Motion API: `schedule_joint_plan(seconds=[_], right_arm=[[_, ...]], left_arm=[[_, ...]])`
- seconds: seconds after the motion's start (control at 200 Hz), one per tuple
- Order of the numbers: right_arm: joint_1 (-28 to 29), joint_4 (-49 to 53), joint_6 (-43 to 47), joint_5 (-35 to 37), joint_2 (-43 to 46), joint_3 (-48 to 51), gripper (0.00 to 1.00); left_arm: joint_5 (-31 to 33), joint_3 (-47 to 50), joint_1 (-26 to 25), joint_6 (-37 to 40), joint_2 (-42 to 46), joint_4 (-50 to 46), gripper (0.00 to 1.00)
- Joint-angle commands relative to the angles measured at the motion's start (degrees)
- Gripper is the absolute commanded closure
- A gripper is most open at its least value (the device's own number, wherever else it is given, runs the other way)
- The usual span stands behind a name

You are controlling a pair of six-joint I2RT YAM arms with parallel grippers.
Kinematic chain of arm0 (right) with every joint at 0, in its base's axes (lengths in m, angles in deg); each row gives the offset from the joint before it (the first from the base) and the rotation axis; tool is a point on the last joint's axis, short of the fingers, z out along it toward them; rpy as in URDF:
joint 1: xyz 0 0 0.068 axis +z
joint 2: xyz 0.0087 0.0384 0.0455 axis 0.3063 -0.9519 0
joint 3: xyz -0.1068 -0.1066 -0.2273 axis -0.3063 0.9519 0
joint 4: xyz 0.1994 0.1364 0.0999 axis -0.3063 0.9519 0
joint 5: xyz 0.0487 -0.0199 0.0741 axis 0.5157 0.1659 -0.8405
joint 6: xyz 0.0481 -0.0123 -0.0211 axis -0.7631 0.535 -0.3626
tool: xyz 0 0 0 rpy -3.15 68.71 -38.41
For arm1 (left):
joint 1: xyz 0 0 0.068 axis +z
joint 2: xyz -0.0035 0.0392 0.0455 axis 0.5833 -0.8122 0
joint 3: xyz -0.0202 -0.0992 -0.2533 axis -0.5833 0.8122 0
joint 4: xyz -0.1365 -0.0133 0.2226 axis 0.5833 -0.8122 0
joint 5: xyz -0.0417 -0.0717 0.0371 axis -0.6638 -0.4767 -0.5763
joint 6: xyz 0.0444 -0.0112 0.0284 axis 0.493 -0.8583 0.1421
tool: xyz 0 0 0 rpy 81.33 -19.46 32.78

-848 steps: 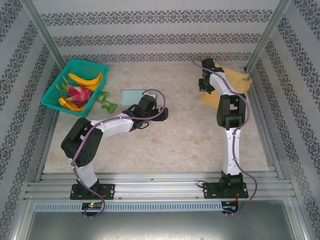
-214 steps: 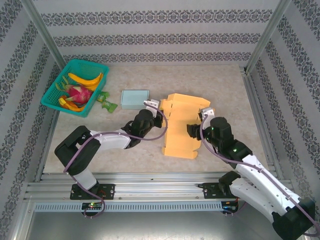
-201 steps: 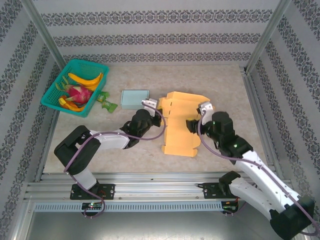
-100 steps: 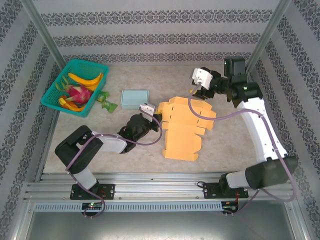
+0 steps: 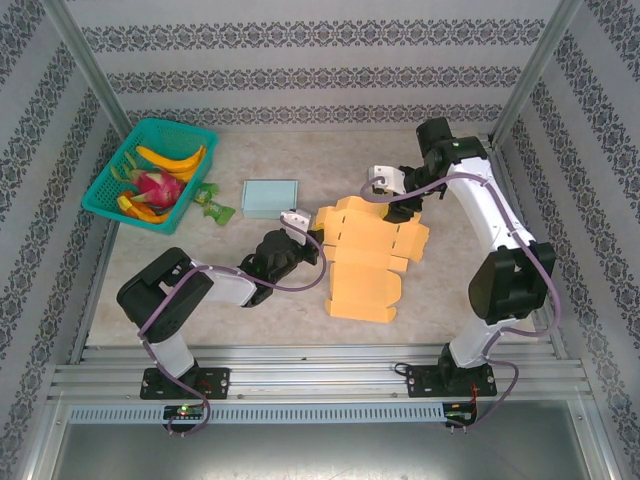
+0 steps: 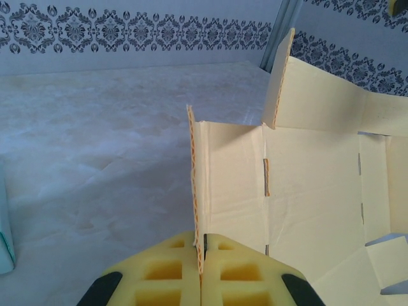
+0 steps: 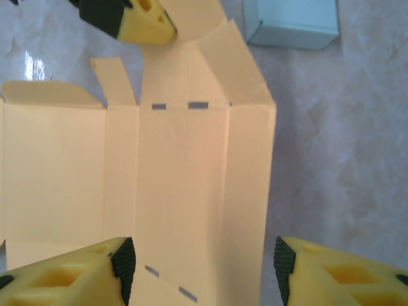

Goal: Fold the paper box

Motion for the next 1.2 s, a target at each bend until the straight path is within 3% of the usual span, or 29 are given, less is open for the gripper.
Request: schedule_joint_plan(seconds=[0.0, 0.39, 0.724, 1.194], right_arm=[[-0.5, 2.6, 1.8, 2.9, -1.7, -1.9, 0.39], [-0.6, 3.0, -1.8, 8.5, -6.3, -4.4, 0.41], [-1.1, 8.6, -1.6, 6.6, -9.4, -7.6, 0.64], [-2.3, 9.7, -2.1, 9.3, -9.9, -7.3, 0.65]], left_arm=[[-0.7, -0.3, 0.2, 0.9, -0.3, 4.6, 1.0], [-2.2, 0.3, 0.2, 0.7, -0.7, 6.3, 1.0], [-1.2, 0.3, 0.2, 0.5, -0.9, 6.9, 1.0], [-0.5, 1.1, 0.2, 0.6, -0.4, 7.8, 1.0]])
